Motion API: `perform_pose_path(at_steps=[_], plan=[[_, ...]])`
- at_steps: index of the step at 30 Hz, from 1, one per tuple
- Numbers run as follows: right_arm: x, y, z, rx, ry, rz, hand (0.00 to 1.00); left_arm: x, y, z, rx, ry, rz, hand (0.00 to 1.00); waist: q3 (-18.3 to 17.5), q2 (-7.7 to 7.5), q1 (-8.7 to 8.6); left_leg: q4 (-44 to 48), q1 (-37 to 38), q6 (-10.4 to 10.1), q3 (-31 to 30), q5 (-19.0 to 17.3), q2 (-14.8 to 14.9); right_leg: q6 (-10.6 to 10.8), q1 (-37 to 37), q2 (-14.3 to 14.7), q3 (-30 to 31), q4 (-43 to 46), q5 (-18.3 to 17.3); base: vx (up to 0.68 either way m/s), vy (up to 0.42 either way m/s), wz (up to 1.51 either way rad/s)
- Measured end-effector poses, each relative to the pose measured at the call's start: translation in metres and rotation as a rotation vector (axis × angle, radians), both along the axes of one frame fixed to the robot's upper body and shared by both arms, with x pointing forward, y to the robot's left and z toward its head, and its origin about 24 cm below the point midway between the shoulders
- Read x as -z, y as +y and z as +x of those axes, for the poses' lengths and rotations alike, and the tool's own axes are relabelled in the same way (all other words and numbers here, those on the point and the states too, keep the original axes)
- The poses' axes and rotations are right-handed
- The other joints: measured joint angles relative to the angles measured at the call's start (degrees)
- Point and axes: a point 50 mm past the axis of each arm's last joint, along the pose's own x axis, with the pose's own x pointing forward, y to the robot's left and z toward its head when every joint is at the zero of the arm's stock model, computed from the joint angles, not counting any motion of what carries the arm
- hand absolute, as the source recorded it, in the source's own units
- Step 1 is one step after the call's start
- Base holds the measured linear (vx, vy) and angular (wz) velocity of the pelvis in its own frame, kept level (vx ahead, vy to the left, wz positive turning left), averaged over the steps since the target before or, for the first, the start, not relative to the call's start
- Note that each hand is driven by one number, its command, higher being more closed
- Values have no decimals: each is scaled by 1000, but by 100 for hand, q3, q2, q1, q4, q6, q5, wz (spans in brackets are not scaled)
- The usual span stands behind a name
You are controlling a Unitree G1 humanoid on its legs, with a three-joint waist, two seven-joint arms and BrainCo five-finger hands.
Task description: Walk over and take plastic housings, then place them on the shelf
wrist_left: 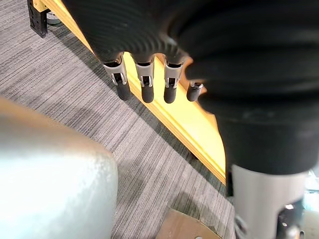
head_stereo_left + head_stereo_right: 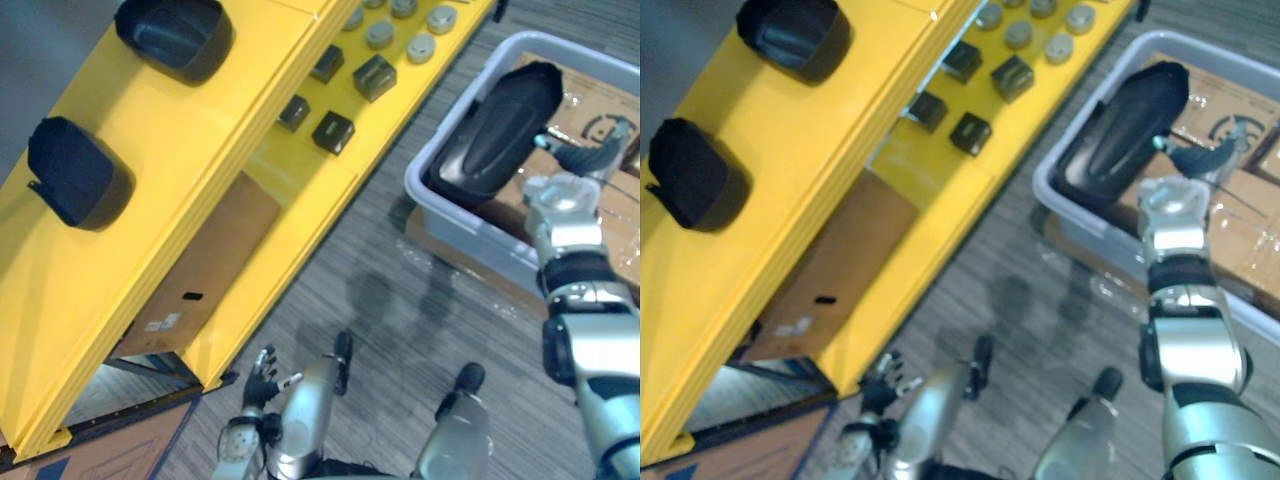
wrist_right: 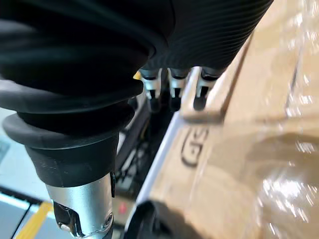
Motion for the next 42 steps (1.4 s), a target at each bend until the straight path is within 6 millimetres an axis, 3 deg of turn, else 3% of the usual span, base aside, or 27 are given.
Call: perform_pose_path(at_steps=[6,14,22,23,34,42], plan=[[7,-9,-4,64,56,-1,0,1,0,1,7,3,-1,0,-9,14,6,-61,4,-8,-6,52,0,-16,-30,-6,-13,35,-10,0,0,0],[26,-15,-2,-19,225,27,0,6,-3,2,0,36,-21,0,-97,138,86,-194,-22,-38,-24,140,-1,-42,-124,-21,-51,91,-49,0,0,0],[24,-21,-2,-55,280,-5,0,5,-7,5,6,27,-28,0,-134,189,245,-235,-174,-74,-130,192,-2,-64,-286,-34,-135,224,-129,4,0,6],[21,-23,-2,-52,285,-17,100,5,-7,5,7,26,-28,0,-134,189,251,-236,-174,-74,-130,192,-4,-61,-286,-37,-136,228,-135,0,0,0],[27,-33,-7,-20,408,-83,100,5,-8,5,-3,31,-46,0,-142,201,311,-231,-174,-75,-143,192,0,-72,-284,-43,-160,266,-171,0,0,0],[25,-43,-14,91,563,-233,100,5,-8,5,-6,32,-50,0,-143,203,316,-234,-179,-76,-145,192,16,-72,-276,-28,-178,245,-171,0,0,0]])
